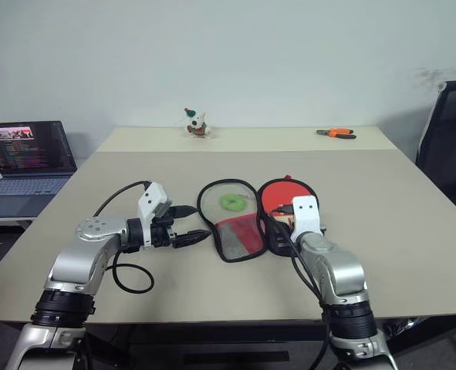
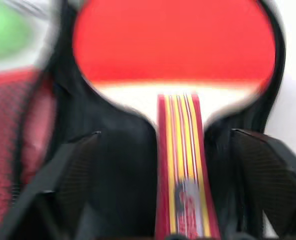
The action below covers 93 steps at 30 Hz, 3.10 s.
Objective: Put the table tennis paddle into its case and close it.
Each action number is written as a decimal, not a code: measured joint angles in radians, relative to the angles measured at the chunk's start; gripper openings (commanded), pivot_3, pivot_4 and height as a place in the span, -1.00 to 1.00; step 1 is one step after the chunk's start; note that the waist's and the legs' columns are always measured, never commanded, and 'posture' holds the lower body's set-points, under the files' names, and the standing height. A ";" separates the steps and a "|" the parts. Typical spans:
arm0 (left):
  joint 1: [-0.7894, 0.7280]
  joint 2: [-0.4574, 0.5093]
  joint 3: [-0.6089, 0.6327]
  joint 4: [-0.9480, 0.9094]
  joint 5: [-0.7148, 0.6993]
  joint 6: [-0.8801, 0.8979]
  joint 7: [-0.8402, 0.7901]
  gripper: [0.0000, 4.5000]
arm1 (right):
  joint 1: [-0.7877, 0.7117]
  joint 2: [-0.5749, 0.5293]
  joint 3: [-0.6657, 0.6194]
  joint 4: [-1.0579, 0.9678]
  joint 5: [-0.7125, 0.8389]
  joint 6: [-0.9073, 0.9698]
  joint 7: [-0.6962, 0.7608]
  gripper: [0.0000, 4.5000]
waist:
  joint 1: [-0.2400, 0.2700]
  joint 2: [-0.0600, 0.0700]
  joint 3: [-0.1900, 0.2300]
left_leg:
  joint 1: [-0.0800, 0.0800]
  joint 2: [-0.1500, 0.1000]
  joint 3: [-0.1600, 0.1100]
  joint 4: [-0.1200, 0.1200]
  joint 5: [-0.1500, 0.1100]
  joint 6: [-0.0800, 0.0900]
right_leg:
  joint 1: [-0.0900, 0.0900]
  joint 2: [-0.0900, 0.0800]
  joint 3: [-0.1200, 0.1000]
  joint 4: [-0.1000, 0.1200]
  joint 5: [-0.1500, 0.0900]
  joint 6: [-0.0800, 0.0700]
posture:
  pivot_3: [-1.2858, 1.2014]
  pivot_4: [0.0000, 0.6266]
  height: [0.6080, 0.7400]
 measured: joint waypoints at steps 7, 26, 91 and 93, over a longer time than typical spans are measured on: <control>0.001 -0.001 0.006 0.052 0.030 -0.022 0.061 0.86 | -0.063 -0.240 -0.011 -0.137 0.117 0.047 0.266 0.99 | 0.001 0.000 0.000 | 0.000 0.000 0.000 0.000 0.000 0.000 | 0.000 0.000 -0.001 0.000 0.000 0.000 | 0.03 -0.52 1.00; -0.237 -0.107 -0.100 0.639 0.256 -0.265 0.069 -0.99 | -0.014 -0.796 -0.105 -0.221 0.553 -0.053 0.977 1.00 | 0.004 -0.001 0.000 | -0.001 -0.001 0.001 0.004 0.000 0.000 | 0.002 -0.001 -0.003 0.000 0.000 0.000 | 0.03 -0.52 1.00; -0.087 -0.117 0.079 0.018 0.007 0.097 -0.031 -0.99 | -0.257 -0.520 0.006 0.819 0.275 -0.276 0.731 1.00 | 0.004 -0.004 0.001 | -0.001 -0.001 0.002 0.014 0.000 0.001 | 0.002 -0.001 0.000 0.009 0.000 0.002 | 0.03 -0.52 1.00; -0.085 -0.115 0.078 0.009 0.004 0.099 -0.016 -0.99 | -0.276 -0.506 0.006 0.851 0.267 -0.286 0.737 1.00 | 0.002 -0.004 0.001 | -0.001 -0.001 0.002 0.014 0.000 0.001 | 0.002 -0.001 0.000 0.009 0.000 0.002 | 0.03 -0.52 1.00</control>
